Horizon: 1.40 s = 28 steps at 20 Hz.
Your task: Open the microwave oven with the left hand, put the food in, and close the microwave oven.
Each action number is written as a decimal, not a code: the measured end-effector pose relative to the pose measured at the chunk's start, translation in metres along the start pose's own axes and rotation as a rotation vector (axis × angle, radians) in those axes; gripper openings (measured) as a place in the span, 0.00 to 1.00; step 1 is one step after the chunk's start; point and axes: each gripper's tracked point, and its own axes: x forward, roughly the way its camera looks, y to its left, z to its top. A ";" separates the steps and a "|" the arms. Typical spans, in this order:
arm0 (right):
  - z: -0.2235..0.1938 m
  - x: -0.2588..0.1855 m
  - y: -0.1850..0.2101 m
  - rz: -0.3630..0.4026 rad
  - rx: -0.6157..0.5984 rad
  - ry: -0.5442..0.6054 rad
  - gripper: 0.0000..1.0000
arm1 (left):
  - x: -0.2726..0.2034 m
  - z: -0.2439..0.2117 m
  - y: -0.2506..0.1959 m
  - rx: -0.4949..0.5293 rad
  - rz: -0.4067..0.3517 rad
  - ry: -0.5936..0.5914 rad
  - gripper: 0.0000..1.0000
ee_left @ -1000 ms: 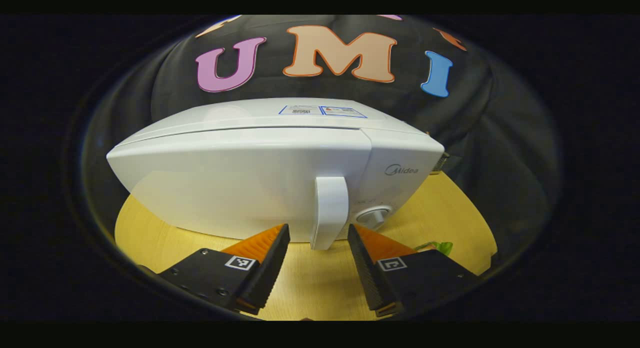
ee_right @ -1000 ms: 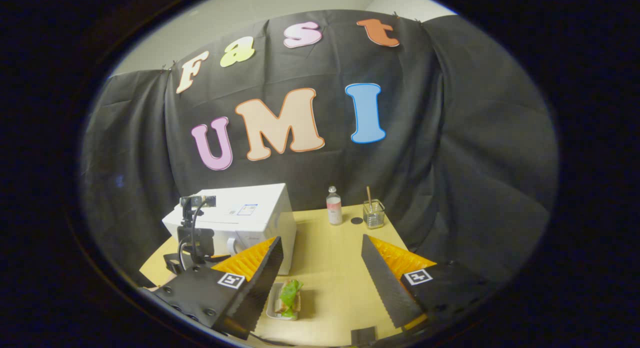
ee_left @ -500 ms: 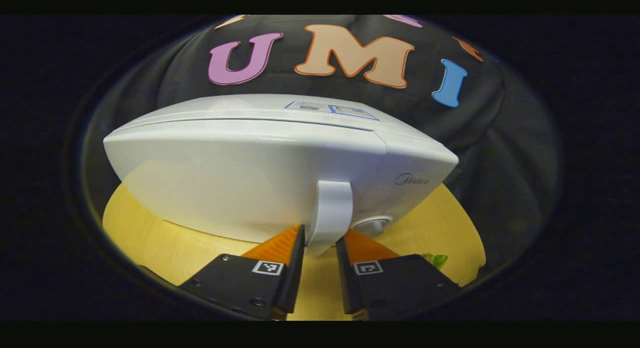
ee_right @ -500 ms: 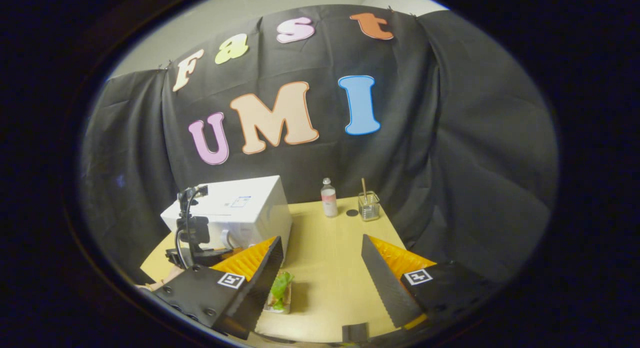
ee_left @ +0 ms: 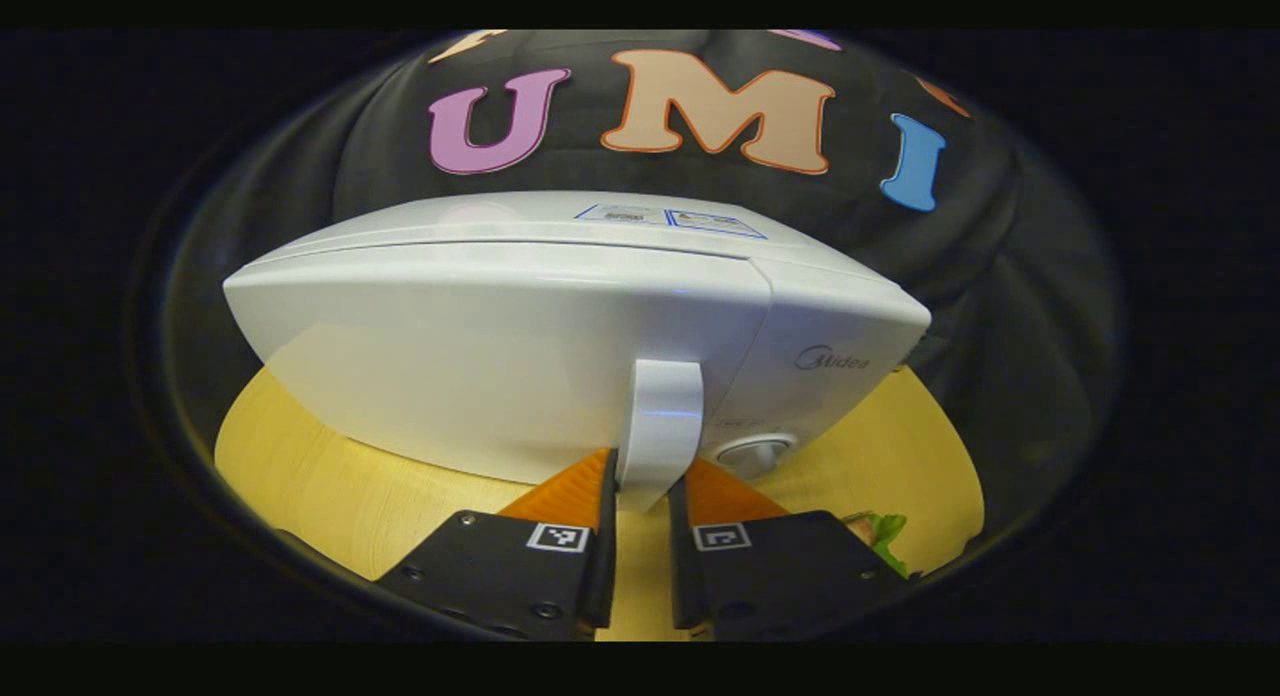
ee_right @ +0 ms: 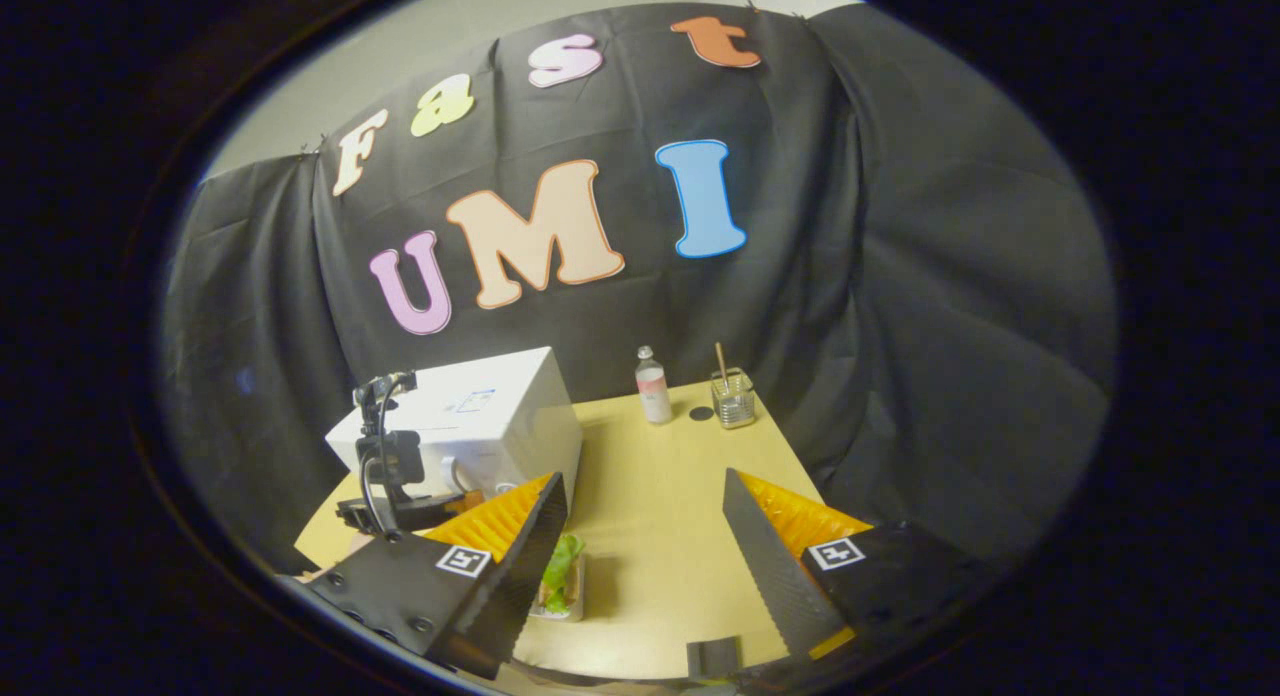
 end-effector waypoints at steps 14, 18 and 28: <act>-0.028 -0.020 -0.007 -0.015 0.023 0.044 0.92 | -0.003 0.000 0.000 -0.019 0.005 -0.037 0.14; -0.033 -0.026 -0.010 -0.030 0.019 0.048 0.92 | -0.003 0.001 0.001 -0.021 0.024 -0.039 0.14; -0.053 -0.033 0.005 -0.011 -0.045 0.082 0.92 | -0.086 -0.058 0.032 0.021 0.000 -0.067 0.17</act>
